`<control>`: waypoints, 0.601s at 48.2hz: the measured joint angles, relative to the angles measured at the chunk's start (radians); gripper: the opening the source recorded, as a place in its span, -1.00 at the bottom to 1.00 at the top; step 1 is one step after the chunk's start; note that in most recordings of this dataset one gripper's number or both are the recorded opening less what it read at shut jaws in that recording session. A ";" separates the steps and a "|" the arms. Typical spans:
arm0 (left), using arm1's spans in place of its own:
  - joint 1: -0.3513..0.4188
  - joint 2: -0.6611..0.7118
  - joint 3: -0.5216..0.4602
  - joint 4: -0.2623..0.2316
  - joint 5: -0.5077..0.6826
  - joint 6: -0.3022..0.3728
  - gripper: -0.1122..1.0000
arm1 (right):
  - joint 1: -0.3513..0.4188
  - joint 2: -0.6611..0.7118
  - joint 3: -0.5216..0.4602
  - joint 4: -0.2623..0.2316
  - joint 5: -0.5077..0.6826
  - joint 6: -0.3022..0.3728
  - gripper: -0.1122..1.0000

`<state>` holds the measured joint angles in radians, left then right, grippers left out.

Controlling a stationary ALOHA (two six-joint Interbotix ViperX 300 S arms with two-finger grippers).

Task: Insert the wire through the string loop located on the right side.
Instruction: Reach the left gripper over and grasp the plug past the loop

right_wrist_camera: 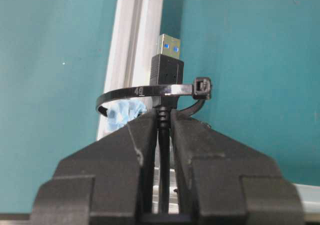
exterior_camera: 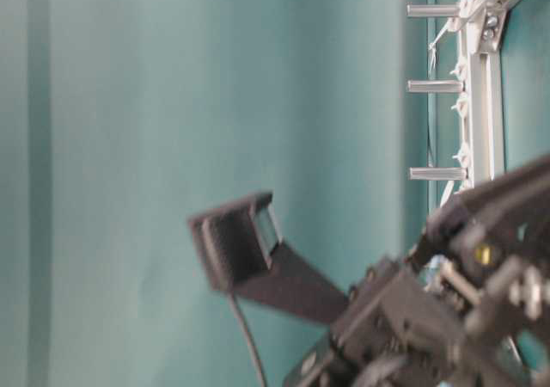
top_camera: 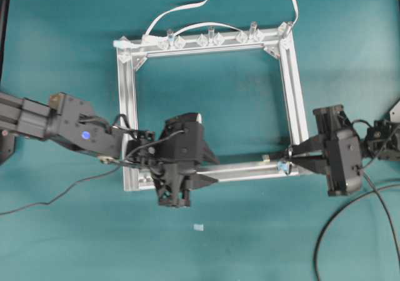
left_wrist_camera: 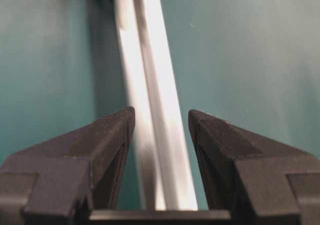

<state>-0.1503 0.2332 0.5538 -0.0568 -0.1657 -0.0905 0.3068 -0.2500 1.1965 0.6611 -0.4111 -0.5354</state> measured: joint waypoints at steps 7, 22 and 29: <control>0.021 0.043 -0.044 0.000 -0.002 -0.002 0.10 | 0.000 0.000 0.000 0.002 0.000 0.000 -0.58; 0.040 0.137 -0.178 0.000 -0.005 0.000 0.10 | 0.000 0.000 0.000 0.000 0.000 0.000 -0.58; 0.041 0.170 -0.227 0.000 -0.005 0.000 0.11 | 0.000 0.000 0.000 0.000 0.000 0.000 -0.58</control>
<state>-0.1089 0.4034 0.3267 -0.0568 -0.1703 -0.0905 0.3068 -0.2500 1.1965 0.6611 -0.4111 -0.5354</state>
